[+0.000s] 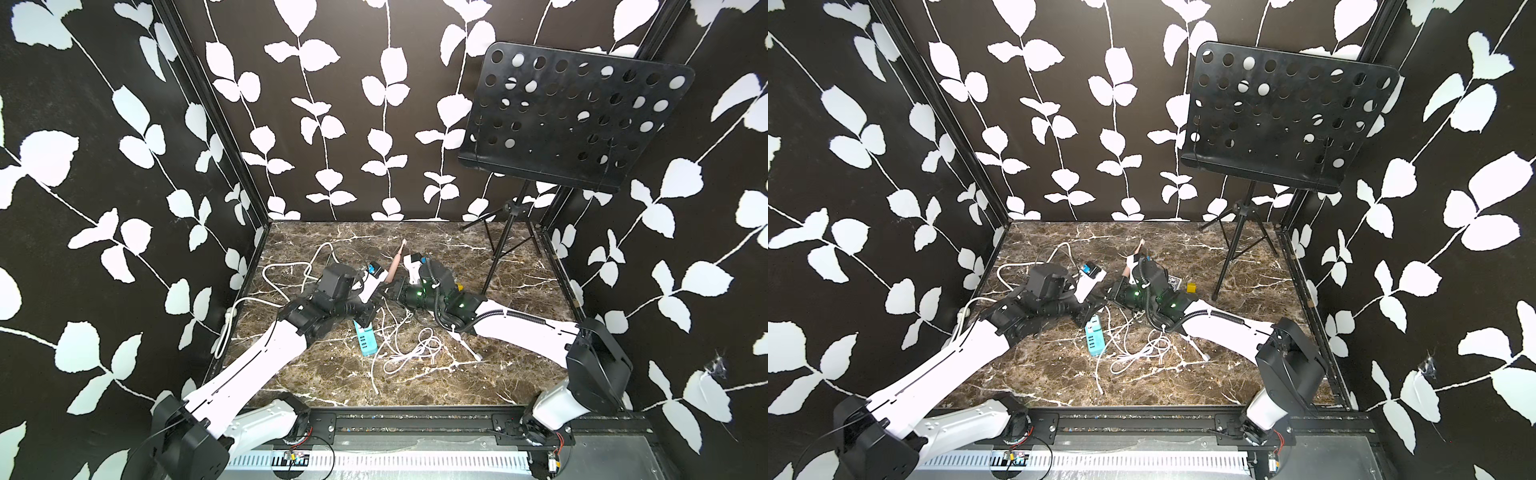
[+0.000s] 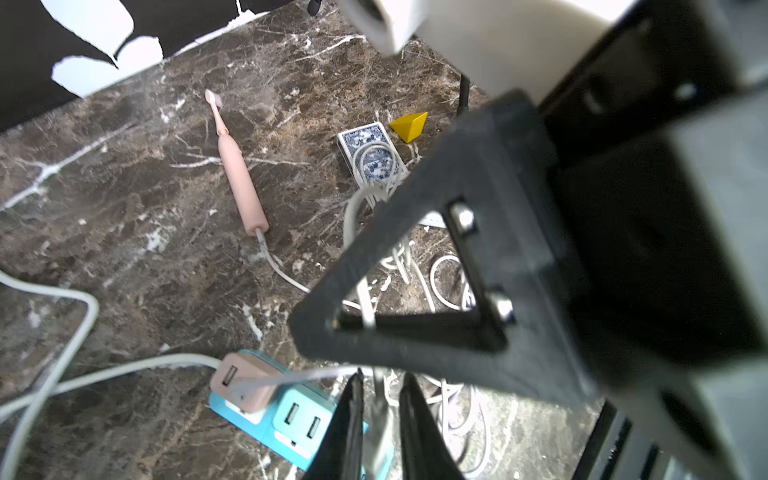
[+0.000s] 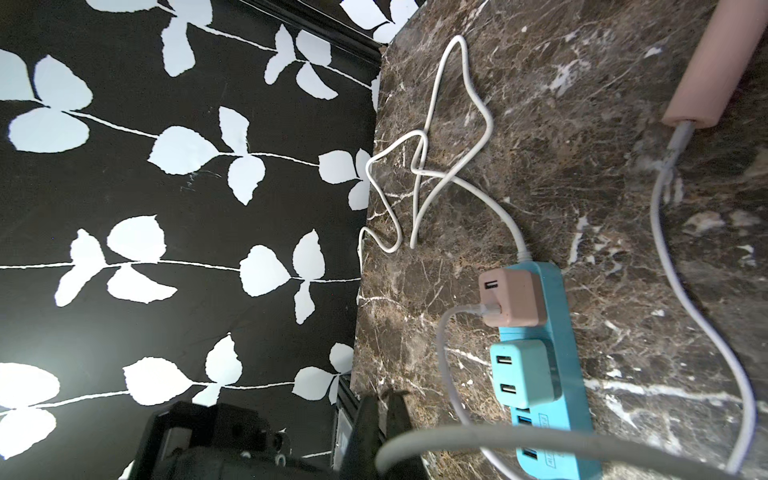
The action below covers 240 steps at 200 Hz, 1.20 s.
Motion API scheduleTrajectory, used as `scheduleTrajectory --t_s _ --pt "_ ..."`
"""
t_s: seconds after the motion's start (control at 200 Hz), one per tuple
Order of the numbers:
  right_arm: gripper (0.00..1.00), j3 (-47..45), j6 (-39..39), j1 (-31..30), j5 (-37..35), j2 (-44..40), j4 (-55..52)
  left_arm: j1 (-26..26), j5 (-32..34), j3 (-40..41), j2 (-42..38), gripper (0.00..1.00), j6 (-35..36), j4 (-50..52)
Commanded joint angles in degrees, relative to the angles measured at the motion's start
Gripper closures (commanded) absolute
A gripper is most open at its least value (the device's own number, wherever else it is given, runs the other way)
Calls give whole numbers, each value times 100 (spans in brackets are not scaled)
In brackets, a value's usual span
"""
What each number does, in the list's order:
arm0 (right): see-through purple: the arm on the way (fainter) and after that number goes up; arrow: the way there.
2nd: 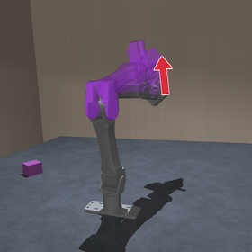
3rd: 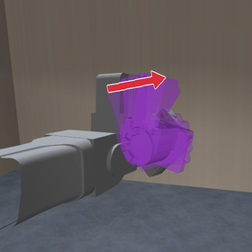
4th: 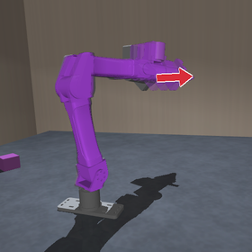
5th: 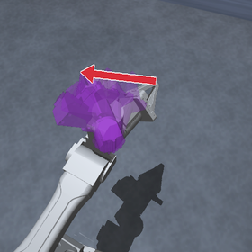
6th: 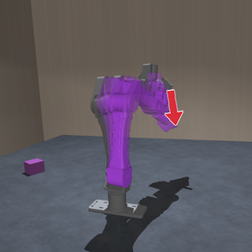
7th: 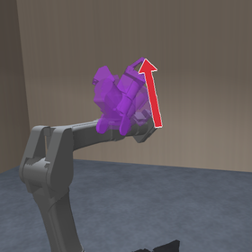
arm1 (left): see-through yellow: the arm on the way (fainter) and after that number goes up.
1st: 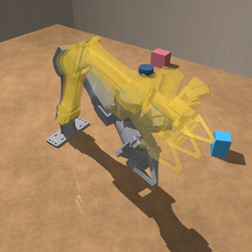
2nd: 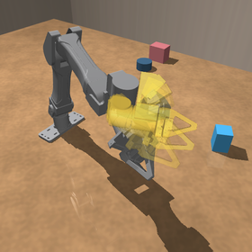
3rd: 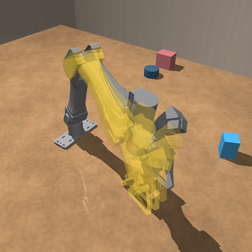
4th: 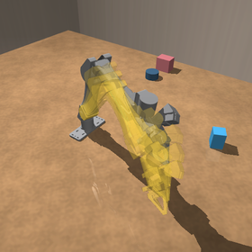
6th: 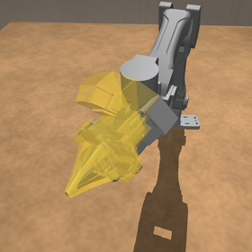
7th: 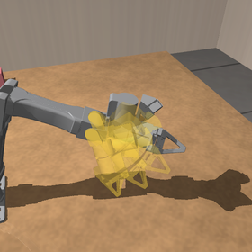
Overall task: Charge the electric toothbrush
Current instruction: Pick up the charging cable from the center of the board.
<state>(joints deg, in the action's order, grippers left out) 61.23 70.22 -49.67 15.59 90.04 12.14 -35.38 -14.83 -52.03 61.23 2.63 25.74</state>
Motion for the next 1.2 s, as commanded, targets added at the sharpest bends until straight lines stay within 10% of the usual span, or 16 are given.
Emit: scheduleTrajectory --t_s 0.0,0.31,0.515,0.9,1.195 --pt "100 175 3 -3 -163 -258 7 -13 -298 214 -111 72 123 -98" --pt "100 249 -72 -19 -172 -335 -69 -13 -225 621 -214 78 58 -272" --pt "100 252 -198 -25 -214 -399 -265 -14 -138 711 -258 100 36 -370" --pt "77 339 -602 -167 402 -221 -679 -15 -208 678 -207 100 265 -659" --pt "84 457 -937 -209 157 -198 -915 -15 -219 527 -125 100 376 -451"
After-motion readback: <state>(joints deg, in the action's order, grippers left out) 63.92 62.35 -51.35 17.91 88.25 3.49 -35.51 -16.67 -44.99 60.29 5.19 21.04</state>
